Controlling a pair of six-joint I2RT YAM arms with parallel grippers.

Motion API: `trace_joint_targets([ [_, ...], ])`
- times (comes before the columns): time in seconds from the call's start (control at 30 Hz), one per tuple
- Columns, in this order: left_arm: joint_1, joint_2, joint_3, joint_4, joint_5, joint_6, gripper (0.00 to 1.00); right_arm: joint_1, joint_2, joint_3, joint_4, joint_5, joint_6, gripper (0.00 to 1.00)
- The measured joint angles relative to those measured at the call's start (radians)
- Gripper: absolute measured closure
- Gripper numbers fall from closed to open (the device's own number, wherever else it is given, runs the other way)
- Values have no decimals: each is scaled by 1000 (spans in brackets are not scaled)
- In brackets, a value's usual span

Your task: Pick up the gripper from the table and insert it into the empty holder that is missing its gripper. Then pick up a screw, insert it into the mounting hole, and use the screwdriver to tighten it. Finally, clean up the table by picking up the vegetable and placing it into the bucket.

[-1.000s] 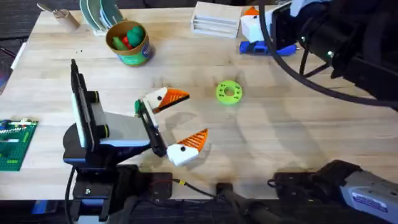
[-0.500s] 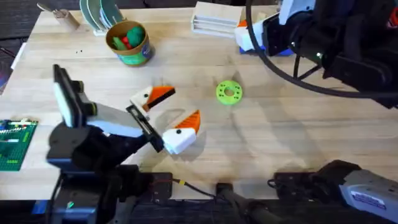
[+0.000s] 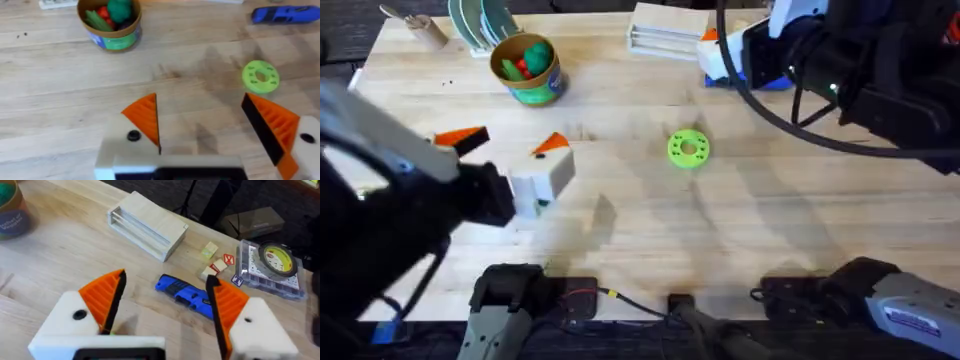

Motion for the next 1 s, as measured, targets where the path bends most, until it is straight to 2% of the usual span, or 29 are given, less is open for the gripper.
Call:
trace_joint_targets([
  [0.1, 0, 110, 42, -17, -72, 57, 8, 0, 0, 0, -1, 0, 0, 9],
  [0.2, 0, 192, 45, -24, -111, 89, 8, 0, 0, 0, -4, 0, 0, 9],
  [0.37, 0, 289, 45, -52, -146, 112, 8, 0, 0, 0, -5, 0, 0, 8],
  [0.57, 0, 387, 45, -69, -250, 120, 9, 0, 0, 0, -19, 0, 0, 9],
  [1.0, 0, 709, 36, -76, -286, 144, 8, 0, 0, 0, -32, 0, 0, 7],
])
